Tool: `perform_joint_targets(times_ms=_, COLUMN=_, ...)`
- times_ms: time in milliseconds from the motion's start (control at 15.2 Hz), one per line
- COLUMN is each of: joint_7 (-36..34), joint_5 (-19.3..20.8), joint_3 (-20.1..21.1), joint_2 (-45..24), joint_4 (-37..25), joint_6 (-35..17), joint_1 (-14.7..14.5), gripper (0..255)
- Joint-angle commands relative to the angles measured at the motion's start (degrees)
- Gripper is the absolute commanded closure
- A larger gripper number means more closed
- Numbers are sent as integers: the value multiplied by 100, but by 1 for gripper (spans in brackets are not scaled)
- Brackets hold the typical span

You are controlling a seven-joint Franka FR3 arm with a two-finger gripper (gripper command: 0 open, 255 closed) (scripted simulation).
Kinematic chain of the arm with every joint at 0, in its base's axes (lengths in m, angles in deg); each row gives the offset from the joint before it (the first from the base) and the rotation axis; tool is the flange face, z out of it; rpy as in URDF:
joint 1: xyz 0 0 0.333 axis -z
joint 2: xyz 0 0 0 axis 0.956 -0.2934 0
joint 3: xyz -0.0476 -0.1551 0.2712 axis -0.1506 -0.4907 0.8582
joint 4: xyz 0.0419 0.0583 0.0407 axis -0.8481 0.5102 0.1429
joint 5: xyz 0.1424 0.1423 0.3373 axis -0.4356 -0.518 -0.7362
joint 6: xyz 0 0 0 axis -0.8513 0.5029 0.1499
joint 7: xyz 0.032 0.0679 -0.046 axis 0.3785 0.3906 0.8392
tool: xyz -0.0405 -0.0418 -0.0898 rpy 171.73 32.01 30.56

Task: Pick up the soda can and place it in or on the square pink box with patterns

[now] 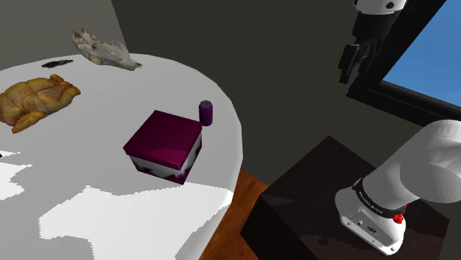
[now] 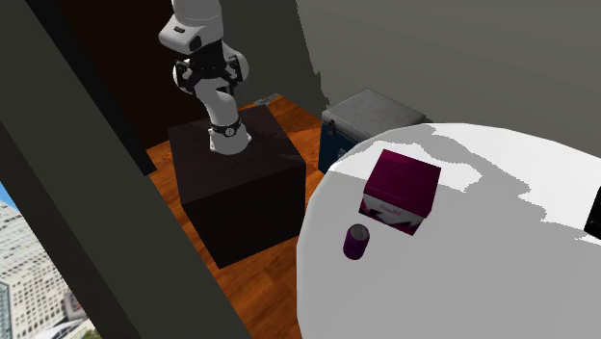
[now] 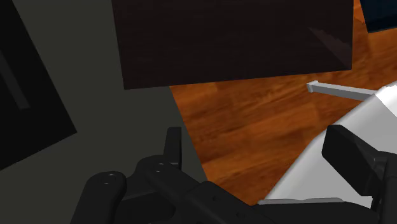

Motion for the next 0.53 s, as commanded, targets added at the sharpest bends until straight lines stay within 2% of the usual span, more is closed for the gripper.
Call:
perform_joint_targets(times_ms=0, joint_7=0, joint_5=0, joint_3=0, joint_2=0, joint_4=0, joint_6=0, joint_1=0, gripper=0)
perform_joint_targets(times_ms=462, joint_7=-385, joint_5=-313, joint_3=257, joint_2=-1046, joint_4=71, joint_6=-1299, joint_1=-222, gripper=0)
